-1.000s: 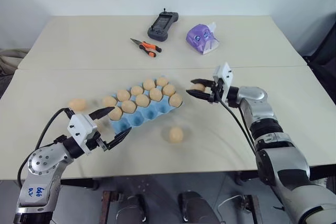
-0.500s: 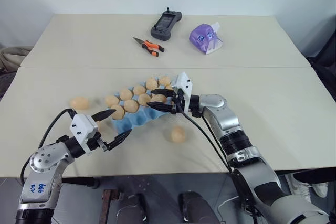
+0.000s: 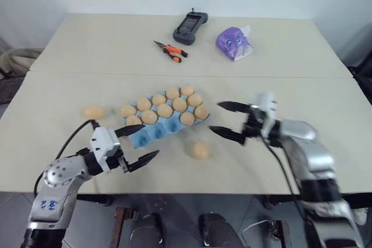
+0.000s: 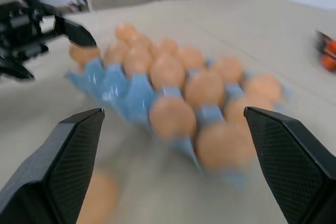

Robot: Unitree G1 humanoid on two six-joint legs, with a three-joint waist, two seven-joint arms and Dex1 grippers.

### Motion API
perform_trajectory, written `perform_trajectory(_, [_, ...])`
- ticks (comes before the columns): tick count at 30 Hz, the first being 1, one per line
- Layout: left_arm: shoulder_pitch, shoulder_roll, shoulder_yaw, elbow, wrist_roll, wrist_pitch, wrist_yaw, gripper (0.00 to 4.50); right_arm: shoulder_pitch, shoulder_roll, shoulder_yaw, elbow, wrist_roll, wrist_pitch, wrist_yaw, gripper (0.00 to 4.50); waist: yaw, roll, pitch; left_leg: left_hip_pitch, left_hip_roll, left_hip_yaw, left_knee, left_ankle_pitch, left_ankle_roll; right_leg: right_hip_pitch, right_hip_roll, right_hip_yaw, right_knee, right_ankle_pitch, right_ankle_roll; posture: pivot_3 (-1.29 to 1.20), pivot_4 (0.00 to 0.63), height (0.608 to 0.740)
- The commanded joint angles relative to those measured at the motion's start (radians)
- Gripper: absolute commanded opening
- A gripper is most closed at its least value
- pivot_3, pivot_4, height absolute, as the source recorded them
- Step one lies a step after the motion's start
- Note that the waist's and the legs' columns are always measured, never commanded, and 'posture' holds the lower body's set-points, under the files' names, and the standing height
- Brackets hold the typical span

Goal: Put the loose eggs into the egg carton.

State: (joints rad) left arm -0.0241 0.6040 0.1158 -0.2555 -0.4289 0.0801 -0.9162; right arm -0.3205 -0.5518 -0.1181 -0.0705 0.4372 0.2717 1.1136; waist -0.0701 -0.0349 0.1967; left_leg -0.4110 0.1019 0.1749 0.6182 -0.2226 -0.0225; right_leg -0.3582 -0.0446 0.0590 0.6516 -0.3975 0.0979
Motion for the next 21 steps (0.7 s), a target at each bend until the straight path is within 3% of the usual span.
perform_trajectory(1, [-0.011, 0.033, -0.021, 0.028, 0.003, -0.037, -0.086, 4.50, 0.133, -0.067, -0.138, -0.099, 0.064, 0.010, -0.012, 4.46, 0.002, 0.000, 0.000, 0.000, 0.000, 0.000, 0.000, 0.000, 0.000, 0.001, 0.000, 0.000, -0.001, 0.000, 0.000, 0.00, 0.150, 0.740])
perform_trajectory(7, [-0.025, 0.076, 0.028, 0.170, -0.011, -0.146, -0.206, 4.50, 0.383, -0.139, -0.273, -0.078, 0.029, -0.113, 0.016, 4.46, -0.016, 0.000, 0.000, 0.005, 0.001, 0.002, -0.003, 0.000, 0.000, 0.003, 0.000, 0.002, -0.001, 0.000, 0.000, 0.00, 0.150, 0.740])
perform_trajectory(12, [-0.043, 0.100, 0.053, 0.263, -0.014, -0.187, -0.270, 4.50, 0.477, -0.151, -0.295, -0.043, 0.002, -0.228, 0.033, 4.46, -0.015, 0.000, 0.000, 0.005, 0.000, 0.001, -0.003, 0.000, 0.001, 0.004, -0.001, 0.001, -0.001, 0.000, -0.001, 0.00, 0.150, 0.740])
perform_trajectory(17, [-0.026, 0.094, 0.058, 0.239, -0.023, -0.212, -0.289, 4.50, 0.423, -0.143, -0.185, -0.075, 0.004, -0.229, 0.048, 4.46, -0.017, 0.000, 0.000, 0.005, 0.001, 0.001, -0.003, 0.000, 0.001, 0.005, -0.002, 0.001, -0.001, 0.000, -0.001, 0.00, 0.150, 0.740])
perform_trajectory(21, [0.012, 0.107, 0.092, 0.218, -0.026, -0.217, -0.281, 4.50, 0.292, -0.148, -0.011, -0.141, -0.016, -0.104, 0.033, 4.46, -0.019, 0.000, 0.000, 0.006, 0.002, 0.001, -0.003, 0.000, 0.001, 0.004, 0.000, 0.002, 0.001, 0.000, -0.001, 0.00, 0.150, 0.740])
